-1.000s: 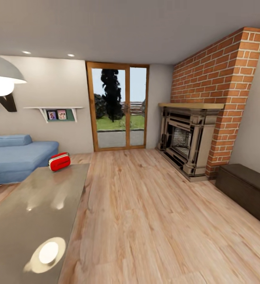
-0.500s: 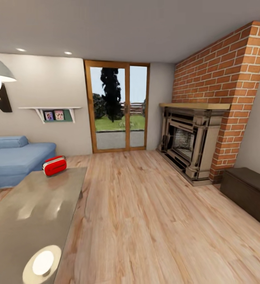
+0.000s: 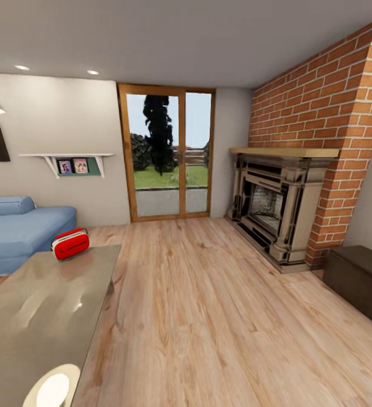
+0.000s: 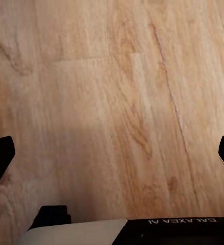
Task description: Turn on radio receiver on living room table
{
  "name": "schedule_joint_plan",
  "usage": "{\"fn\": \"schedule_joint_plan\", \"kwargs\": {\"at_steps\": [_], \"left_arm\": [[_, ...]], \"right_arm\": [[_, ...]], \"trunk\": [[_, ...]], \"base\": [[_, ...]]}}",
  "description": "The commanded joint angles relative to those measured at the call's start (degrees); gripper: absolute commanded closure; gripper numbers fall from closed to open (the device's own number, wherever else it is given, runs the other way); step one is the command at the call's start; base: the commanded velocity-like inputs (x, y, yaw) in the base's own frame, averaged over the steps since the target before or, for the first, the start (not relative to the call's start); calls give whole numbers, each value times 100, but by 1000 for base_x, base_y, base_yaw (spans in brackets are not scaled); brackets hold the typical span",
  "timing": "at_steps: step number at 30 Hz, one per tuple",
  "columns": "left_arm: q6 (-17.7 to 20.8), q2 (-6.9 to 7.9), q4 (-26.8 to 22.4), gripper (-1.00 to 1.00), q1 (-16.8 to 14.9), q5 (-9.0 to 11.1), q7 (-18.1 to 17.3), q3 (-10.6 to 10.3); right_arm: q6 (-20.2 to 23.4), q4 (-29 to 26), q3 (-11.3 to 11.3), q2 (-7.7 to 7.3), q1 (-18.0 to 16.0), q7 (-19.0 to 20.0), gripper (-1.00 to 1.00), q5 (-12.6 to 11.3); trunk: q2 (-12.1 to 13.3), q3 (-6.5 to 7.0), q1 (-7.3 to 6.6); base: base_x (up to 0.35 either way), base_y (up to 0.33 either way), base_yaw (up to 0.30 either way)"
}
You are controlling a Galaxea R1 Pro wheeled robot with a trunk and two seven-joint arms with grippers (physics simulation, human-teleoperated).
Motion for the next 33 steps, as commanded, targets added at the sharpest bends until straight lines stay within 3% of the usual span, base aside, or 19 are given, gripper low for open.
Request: {"fn": "schedule_joint_plan", "kwargs": {"at_steps": [1, 33], "left_arm": [[-3, -4, 2, -100, 0, 11, -1, 0], [1, 13, -2, -100, 0, -19, 89, 8]], "right_arm": [[0, 0, 2, 0, 0, 0, -100, 0], [0, 0, 1, 0, 0, 0, -100, 0]], "trunk": [[0, 0, 0], [0, 0, 0]], "base": [[282, 30, 0], [321, 18, 3]]}}
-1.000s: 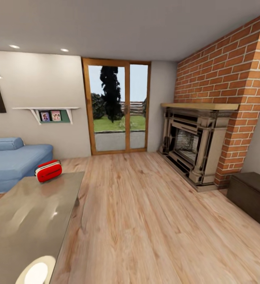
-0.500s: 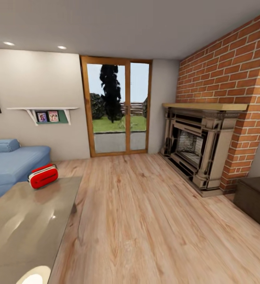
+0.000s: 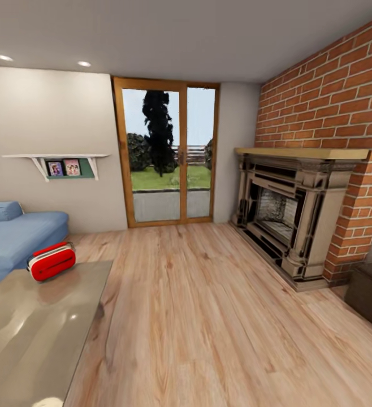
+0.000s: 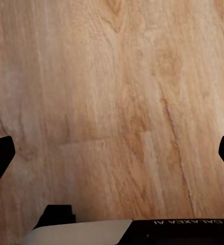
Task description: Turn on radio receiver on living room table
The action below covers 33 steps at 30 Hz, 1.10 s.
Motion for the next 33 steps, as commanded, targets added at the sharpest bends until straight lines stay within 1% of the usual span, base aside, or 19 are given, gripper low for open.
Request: {"fn": "schedule_joint_plan", "kwargs": {"at_steps": [1, 8, 21, 33], "left_arm": [[0, 1, 1, -100, 0, 0, 34, 0], [0, -7, 4, -100, 0, -4, 133, 0], [0, -1, 0, -100, 0, -4, 137, 0], [0, 2, 3, -100, 0, -5, 137, 0]], "right_arm": [[0, 0, 0, 0, 0, 0, -100, 0], [0, 0, 0, 0, 0, 0, -100, 0], [0, 0, -8, 0, 0, 0, -100, 0], [0, 0, -9, 0, 0, 0, -100, 0]], "trunk": [[0, 0, 0], [0, 0, 0], [0, 0, 0], [0, 0, 0]], "base": [[329, 0, 104], [329, -36, 94], [329, -129, 3], [329, -80, 2]]}}
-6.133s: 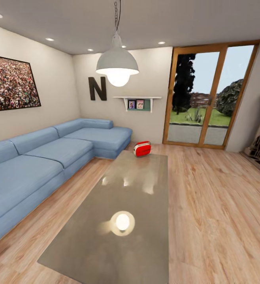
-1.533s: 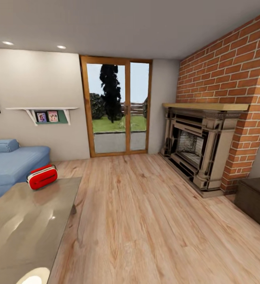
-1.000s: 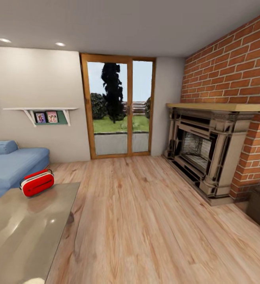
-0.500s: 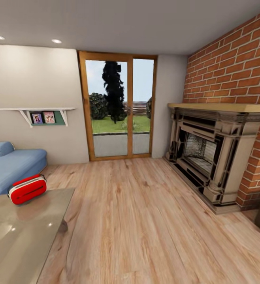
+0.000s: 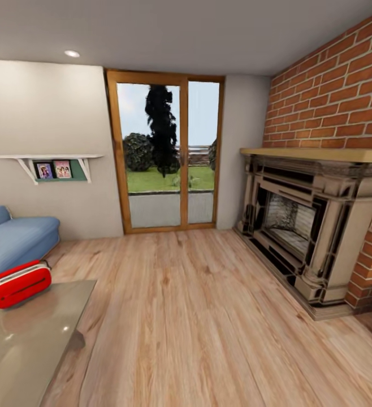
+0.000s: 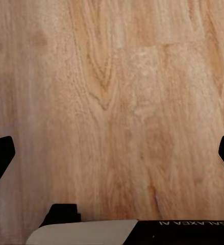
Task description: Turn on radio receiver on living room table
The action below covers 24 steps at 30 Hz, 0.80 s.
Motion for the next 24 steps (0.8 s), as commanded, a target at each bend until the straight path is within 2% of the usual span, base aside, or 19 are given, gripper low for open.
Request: {"fn": "schedule_joint_plan", "kwargs": {"at_steps": [1, 9, 17, 24], "left_arm": [[0, 0, -2, -100, 0, 0, 0, 0], [0, 0, -2, -100, 0, 0, 0, 0], [0, 0, 0, -100, 0, 0, 0, 0], [0, 0, 0, -100, 0, 0, 0, 0]], "right_arm": [[0, 0, 0, 0, 0, 0, -100, 0], [0, 2, 0, 0, 0, 0, -100, 0], [0, 2, 0, 0, 0, 0, -100, 0], [0, 2, 0, 0, 0, 0, -100, 0]], "trunk": [[0, 0, 0], [0, 0, 0], [0, 0, 0], [0, 0, 0]], "base": [[329, -14, 86], [329, -8, 213], [329, -115, 221], [329, -143, 59]]}}
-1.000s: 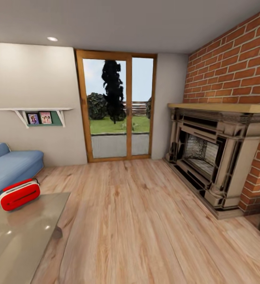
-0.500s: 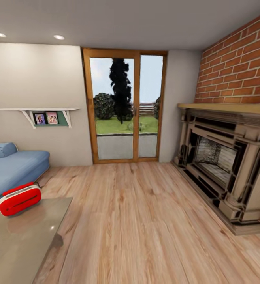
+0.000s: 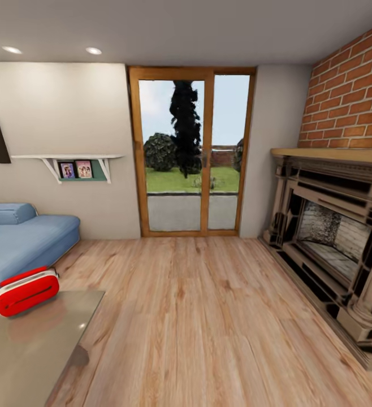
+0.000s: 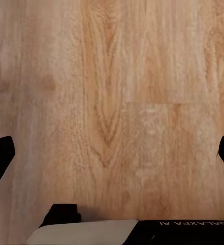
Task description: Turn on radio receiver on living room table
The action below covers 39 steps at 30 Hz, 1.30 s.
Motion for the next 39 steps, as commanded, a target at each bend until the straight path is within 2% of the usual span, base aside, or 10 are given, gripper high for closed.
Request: {"fn": "schedule_joint_plan", "kwargs": {"at_steps": [1, 31, 39], "left_arm": [[0, -2, 0, -100, 0, 0, 0, 0], [0, -6, 2, -100, 0, -4, -3, 0], [8, -22, 5, -100, 0, 48, -148, -17]], "right_arm": [[0, 1, 0, 0, 0, 0, -100, 0], [0, -1, 0, 0, 0, 0, -100, 0], [0, -1, 0, 0, 0, 0, -100, 0]], "trunk": [[0, 0, 0], [0, 0, 0], [0, 0, 0]], "base": [[329, -144, 4], [328, -138, 0], [75, -13, 85]]}}
